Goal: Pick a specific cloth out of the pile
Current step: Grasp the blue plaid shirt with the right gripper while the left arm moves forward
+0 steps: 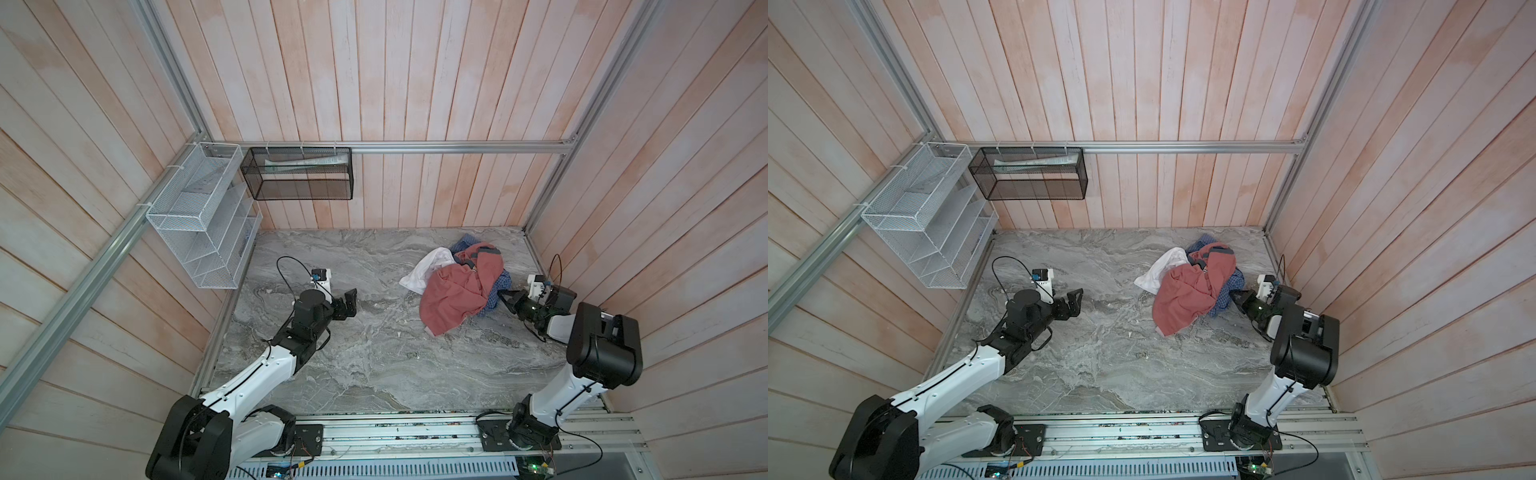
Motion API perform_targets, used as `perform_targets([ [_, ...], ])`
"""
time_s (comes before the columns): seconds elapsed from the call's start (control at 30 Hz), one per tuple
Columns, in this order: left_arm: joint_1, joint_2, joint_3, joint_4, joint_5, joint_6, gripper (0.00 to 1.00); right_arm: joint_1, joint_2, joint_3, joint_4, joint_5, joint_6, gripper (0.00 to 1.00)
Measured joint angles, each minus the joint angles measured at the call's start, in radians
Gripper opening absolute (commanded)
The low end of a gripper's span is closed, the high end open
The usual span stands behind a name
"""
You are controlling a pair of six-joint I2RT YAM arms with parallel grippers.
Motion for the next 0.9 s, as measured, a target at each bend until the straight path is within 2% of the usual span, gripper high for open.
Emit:
perform_targets([
  [0.23,-0.008,-0.015,0.0,-0.041,-0.046,-0.012,1.0,0.001,-0.112,-0.001,0.03,-0.004,0.031,0.0],
  [0.33,-0.009,-0.035,0.0,-0.053,-0.054,-0.011,1.0,0.02,-0.162,0.027,-0.014,0.006,0.032,0.0],
  [0.43,-0.009,-0.046,0.0,-0.062,-0.065,-0.011,1.0,0.067,-0.196,0.134,-0.145,0.087,-0.028,0.43],
  [0.6,-0.009,-0.046,-0.002,-0.063,-0.065,-0.01,1.0,0.062,-0.207,0.19,-0.244,0.185,-0.091,0.55],
  [0.73,-0.009,-0.04,-0.003,-0.063,-0.062,-0.009,1.0,0.05,-0.193,0.129,-0.271,0.216,-0.1,0.65],
  [0.9,-0.009,-0.039,-0.011,-0.058,-0.055,-0.005,1.0,0.051,-0.176,0.071,-0.308,0.218,-0.136,0.7],
])
